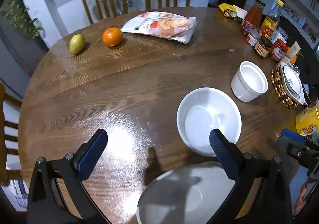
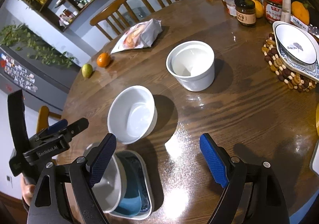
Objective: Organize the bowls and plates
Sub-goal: 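Move the left tool to the second white bowl's rim, then close the left tool on the second white bowl's rim, then carry the second white bowl and lower it into the first bowl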
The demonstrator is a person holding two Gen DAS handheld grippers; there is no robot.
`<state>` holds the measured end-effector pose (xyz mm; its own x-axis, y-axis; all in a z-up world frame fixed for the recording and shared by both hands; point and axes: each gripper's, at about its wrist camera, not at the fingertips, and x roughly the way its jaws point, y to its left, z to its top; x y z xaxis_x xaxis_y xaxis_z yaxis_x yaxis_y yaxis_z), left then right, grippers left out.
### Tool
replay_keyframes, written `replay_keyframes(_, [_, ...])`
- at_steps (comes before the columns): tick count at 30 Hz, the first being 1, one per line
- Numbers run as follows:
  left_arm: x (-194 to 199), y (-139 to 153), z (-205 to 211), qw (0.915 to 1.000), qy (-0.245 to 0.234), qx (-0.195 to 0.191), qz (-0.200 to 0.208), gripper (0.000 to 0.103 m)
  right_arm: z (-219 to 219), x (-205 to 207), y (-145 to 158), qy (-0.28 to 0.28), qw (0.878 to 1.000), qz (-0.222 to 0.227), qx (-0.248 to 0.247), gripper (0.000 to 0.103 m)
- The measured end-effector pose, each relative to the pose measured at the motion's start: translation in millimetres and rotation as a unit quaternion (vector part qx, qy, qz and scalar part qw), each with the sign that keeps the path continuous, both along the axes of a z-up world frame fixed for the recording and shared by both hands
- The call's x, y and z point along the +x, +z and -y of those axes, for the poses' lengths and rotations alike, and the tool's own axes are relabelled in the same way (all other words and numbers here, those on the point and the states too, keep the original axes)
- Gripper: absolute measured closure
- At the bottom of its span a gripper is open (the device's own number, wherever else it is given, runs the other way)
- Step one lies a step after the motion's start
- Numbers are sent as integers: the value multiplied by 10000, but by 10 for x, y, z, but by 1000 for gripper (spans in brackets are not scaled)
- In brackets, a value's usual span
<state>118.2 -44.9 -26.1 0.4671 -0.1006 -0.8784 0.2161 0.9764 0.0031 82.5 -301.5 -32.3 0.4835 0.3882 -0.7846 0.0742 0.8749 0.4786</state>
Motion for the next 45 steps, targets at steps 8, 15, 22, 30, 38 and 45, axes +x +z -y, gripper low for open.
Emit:
replay_keyframes(8, [285,-180,70,9991,-244,-51,-348,1,-99,203,-173,9,9999,-160,41,17])
replay_keyframes(15, [445,-385,127,9975,-349,-46,-611,3,-149,359,-403,-62,9990,-422,135,17])
replay_keyframes(22, [526,-590,144,9940,-411,-240,-984,30,-197,438,-556,-113,9980,-601,163,27])
replay_keyframes(30, [548,-680,211,9899,-587,-414,-1219,70,-233,475,-629,-62,9975,-680,178,57])
replay_keyframes(38, [551,-736,306,9865,-782,-481,-1355,89,-283,519,-626,72,9978,-610,244,75])
replay_keyframes(45, [506,-693,431,9888,-910,-309,-1141,89,-381,546,-591,264,9983,-504,115,89])
